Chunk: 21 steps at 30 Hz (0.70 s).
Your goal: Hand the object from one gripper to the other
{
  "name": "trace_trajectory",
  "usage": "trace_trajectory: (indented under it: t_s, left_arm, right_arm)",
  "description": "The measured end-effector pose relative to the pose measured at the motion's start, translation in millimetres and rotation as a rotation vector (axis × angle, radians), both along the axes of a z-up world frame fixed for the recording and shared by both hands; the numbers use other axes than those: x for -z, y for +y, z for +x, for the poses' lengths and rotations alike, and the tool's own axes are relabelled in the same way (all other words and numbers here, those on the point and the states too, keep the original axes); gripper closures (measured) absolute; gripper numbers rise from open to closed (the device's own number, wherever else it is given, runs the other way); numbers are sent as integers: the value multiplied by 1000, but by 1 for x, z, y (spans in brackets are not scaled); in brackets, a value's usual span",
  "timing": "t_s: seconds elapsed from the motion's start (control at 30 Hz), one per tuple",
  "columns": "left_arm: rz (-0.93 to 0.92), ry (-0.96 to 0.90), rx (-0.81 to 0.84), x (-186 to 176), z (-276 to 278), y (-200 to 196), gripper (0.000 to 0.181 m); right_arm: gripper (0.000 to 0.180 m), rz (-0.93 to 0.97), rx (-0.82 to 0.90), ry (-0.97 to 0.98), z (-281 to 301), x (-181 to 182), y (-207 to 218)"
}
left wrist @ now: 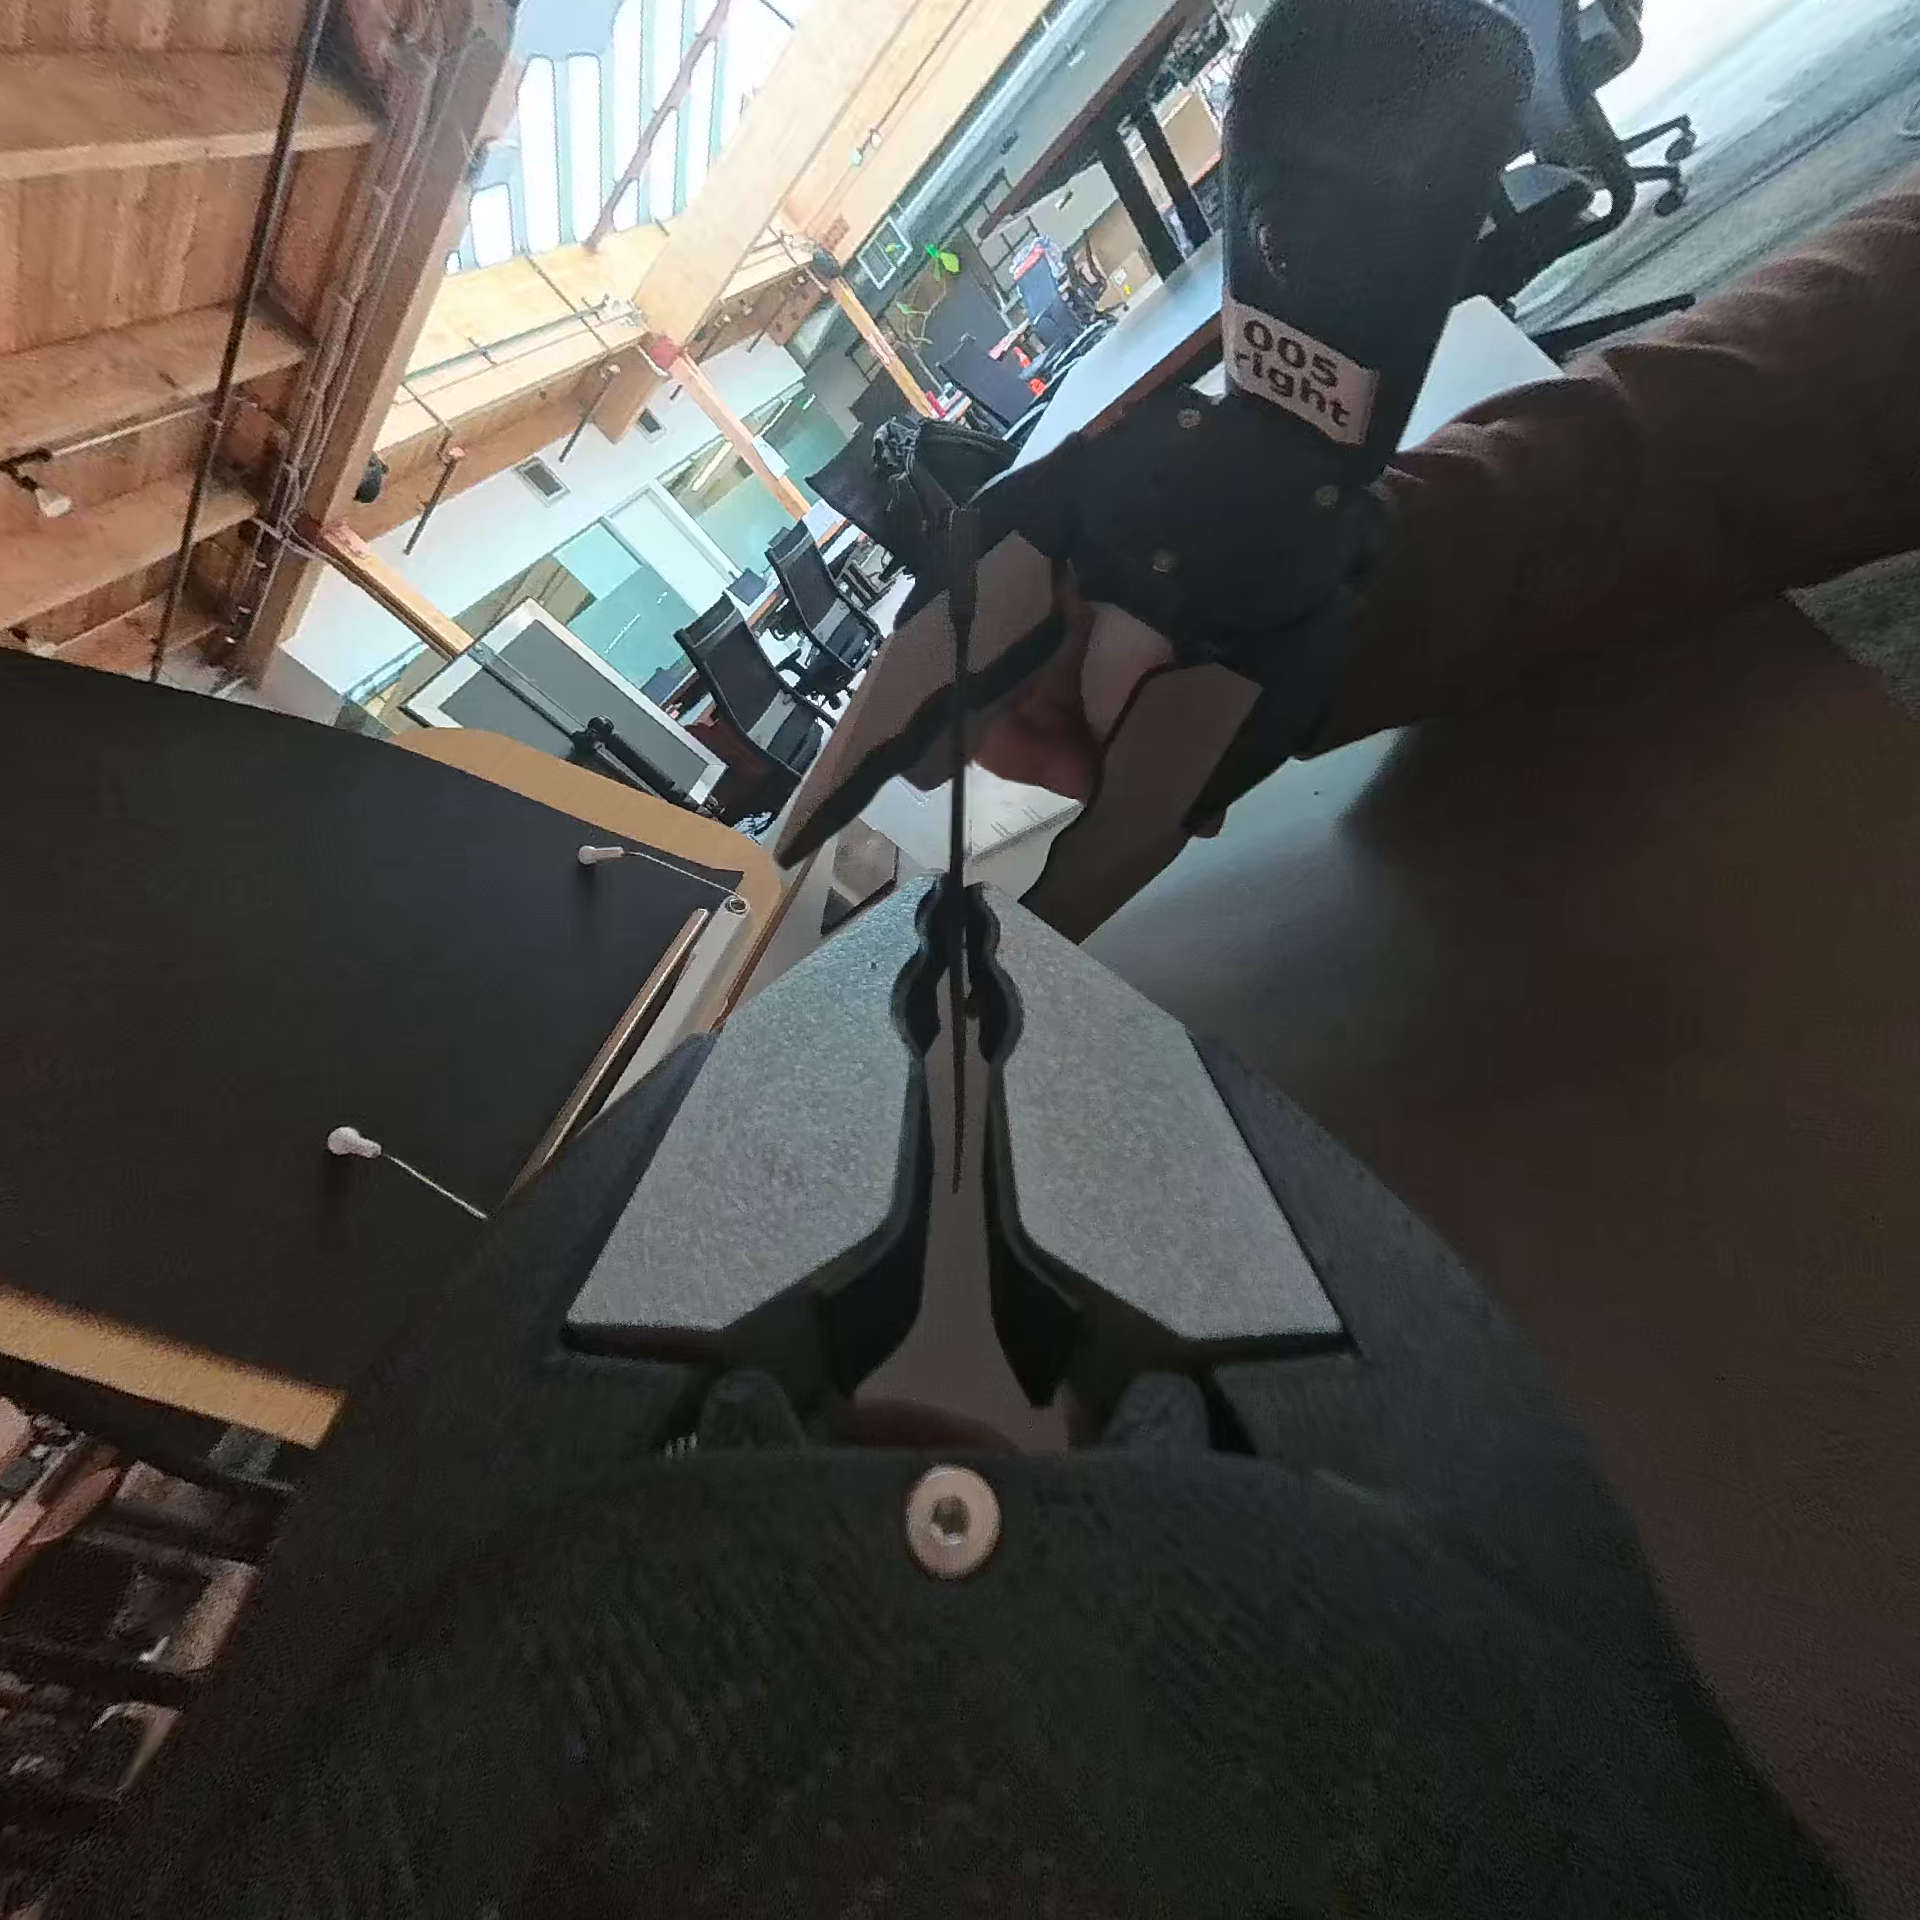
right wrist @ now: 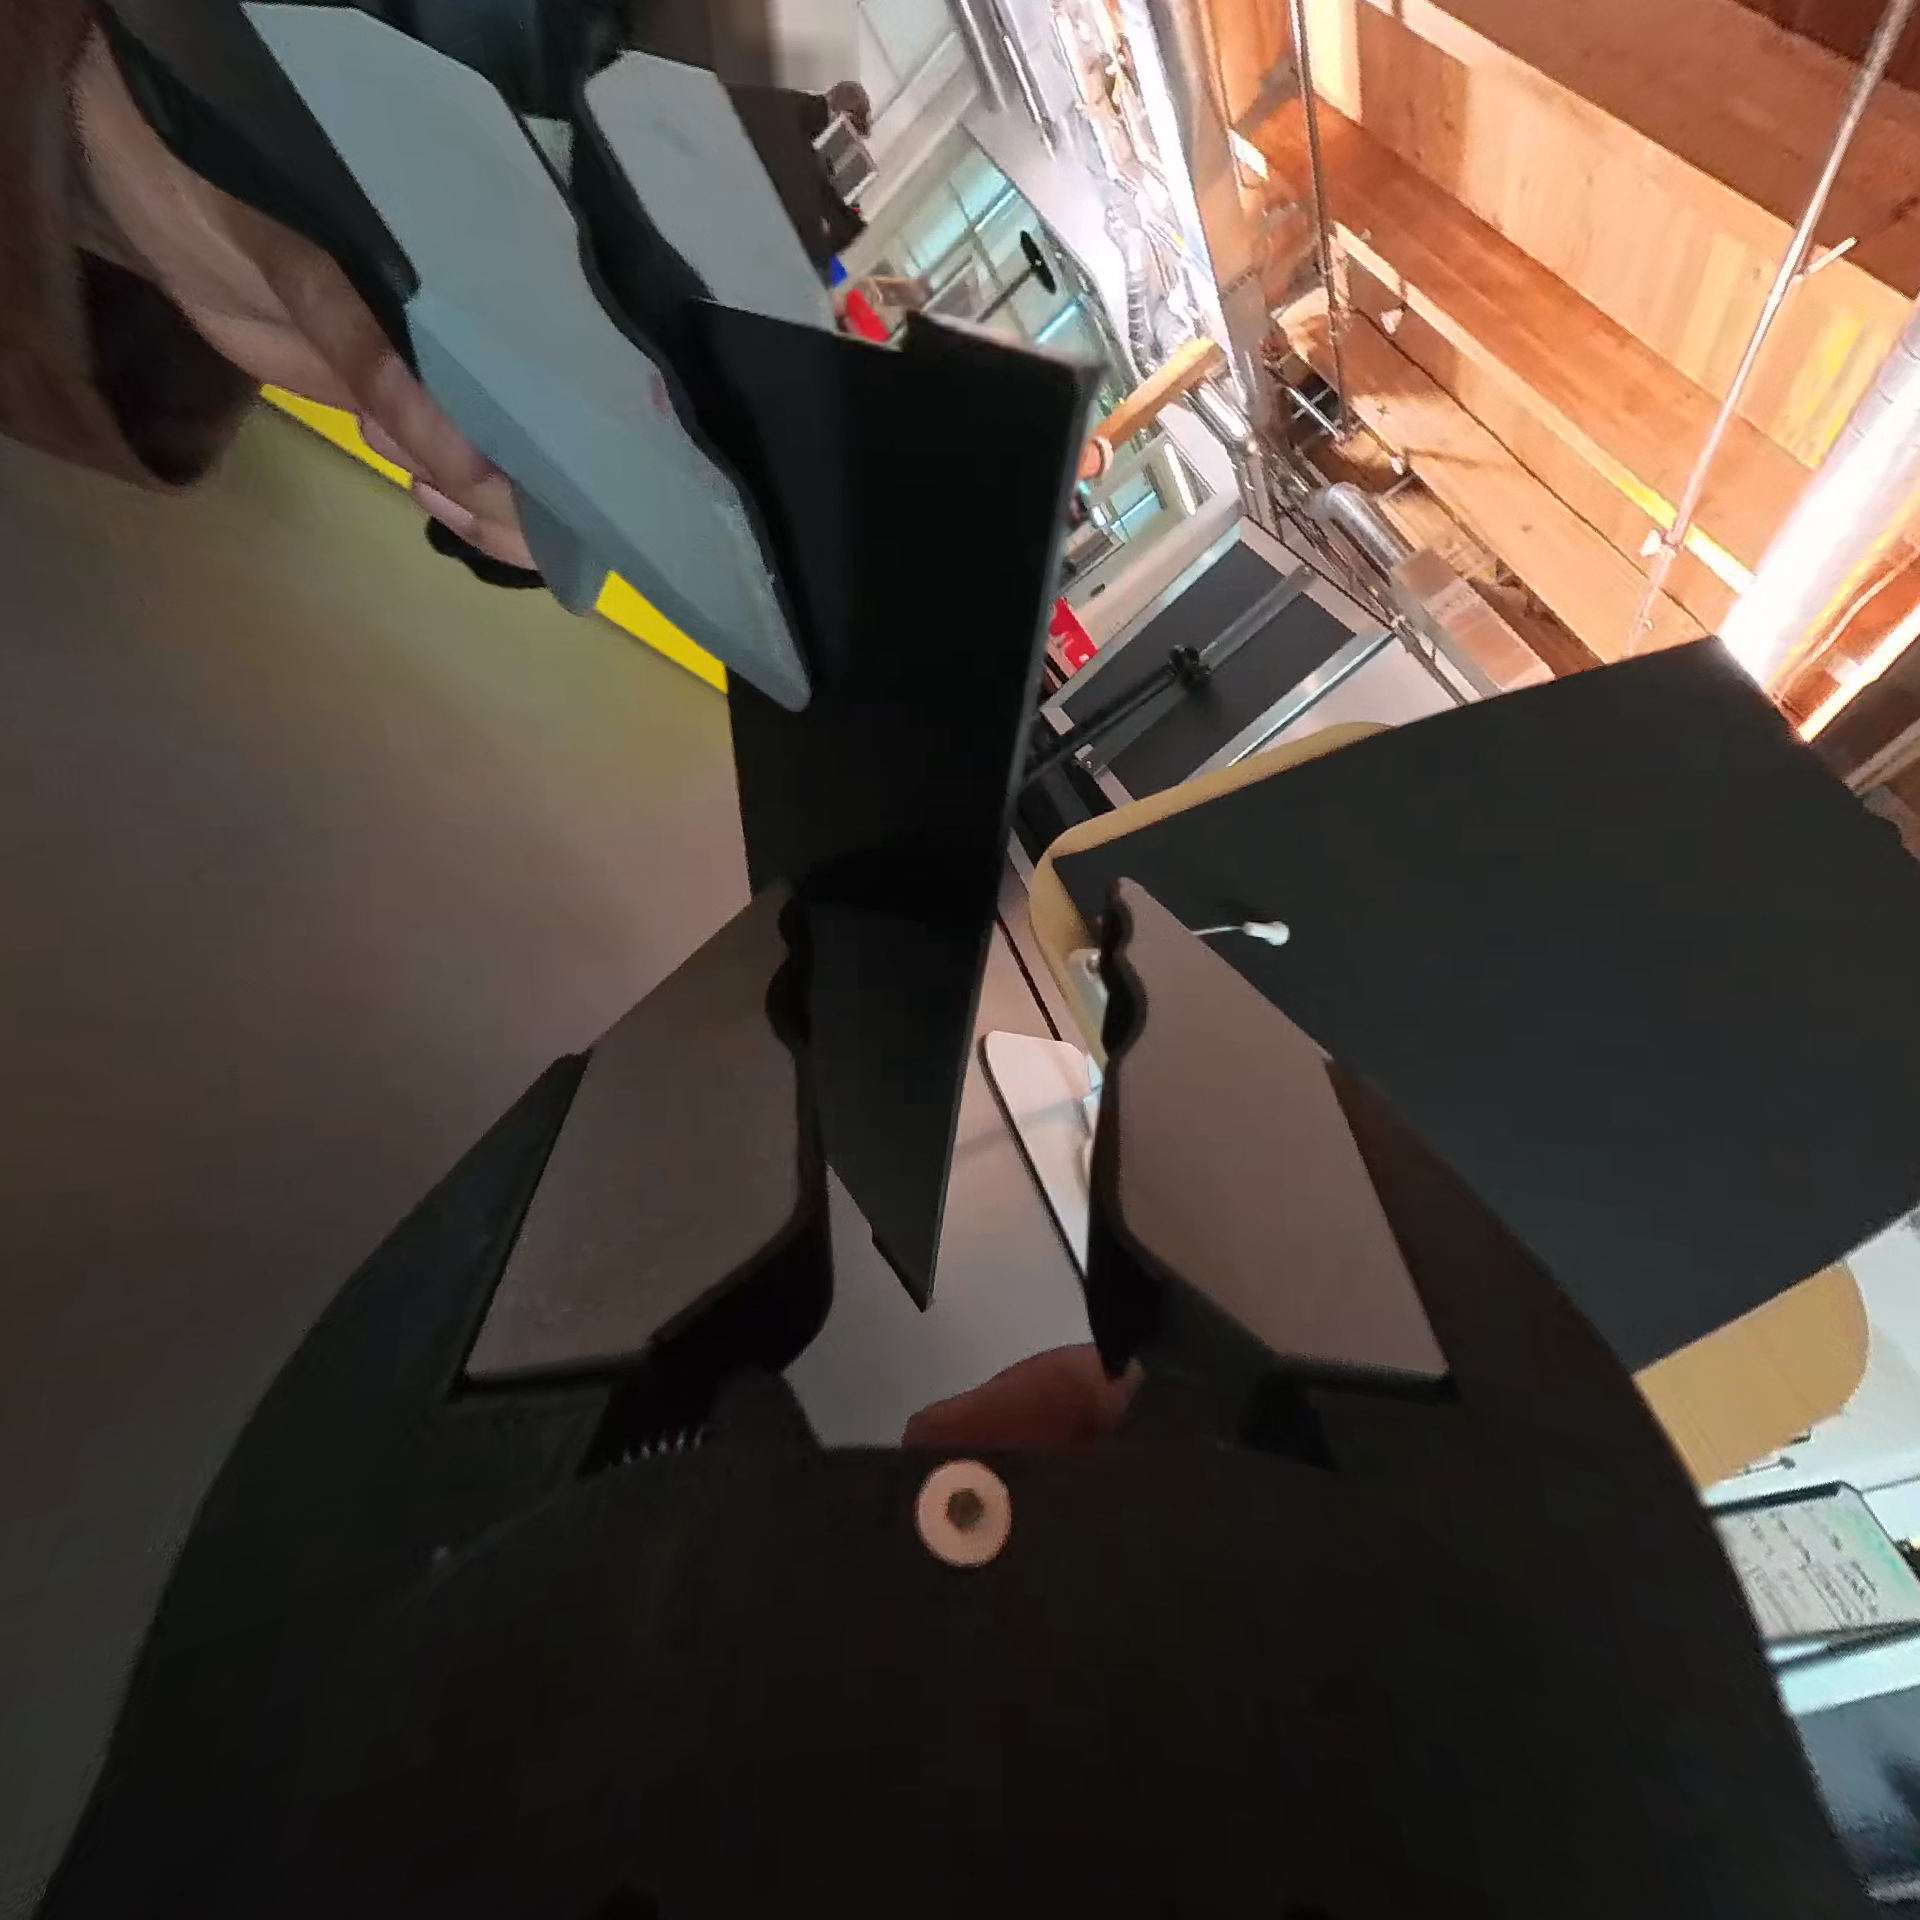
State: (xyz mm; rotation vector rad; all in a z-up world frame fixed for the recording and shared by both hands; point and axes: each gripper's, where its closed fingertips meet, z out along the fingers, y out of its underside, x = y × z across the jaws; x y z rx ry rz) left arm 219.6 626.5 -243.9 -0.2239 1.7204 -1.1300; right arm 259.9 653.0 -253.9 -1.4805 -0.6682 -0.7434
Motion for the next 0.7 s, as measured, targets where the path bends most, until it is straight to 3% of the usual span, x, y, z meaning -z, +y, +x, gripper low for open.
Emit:
trace_trajectory:
  t_s: [0.03,0.17,0.27,0.33,0.4,0.47,0.6,0.7]
  left_arm:
    - [12,-6,3,1,0,0,181]
    - [36,-19,2,3,0,-1,180]
    - [26,-41,-45,0,5,4,175]
    - [-56,-90,-174,-14,16,21,167]
    - [-151,-121,-287,-27,22,42,160]
    - [-242,-117,-287,-33,21,50,149]
    - [-298,-62,-344,-27,30,64,156]
    - [-294,-17,-401,-19,37,71,158]
  right_arm:
    - [130,-6,-11,-16,-3,2,0]
    - [134,-19,-35,-56,-9,7,0]
    - [178,-59,36,-62,1,5,2]
    - [180,-77,92,-25,8,0,4]
    - [180,74,199,-87,22,-24,-1]
    - [180,181,304,-94,36,-46,-13]
    - [180,367,448,-89,47,-115,-49]
    - [180,395,519,-100,56,-163,-79]
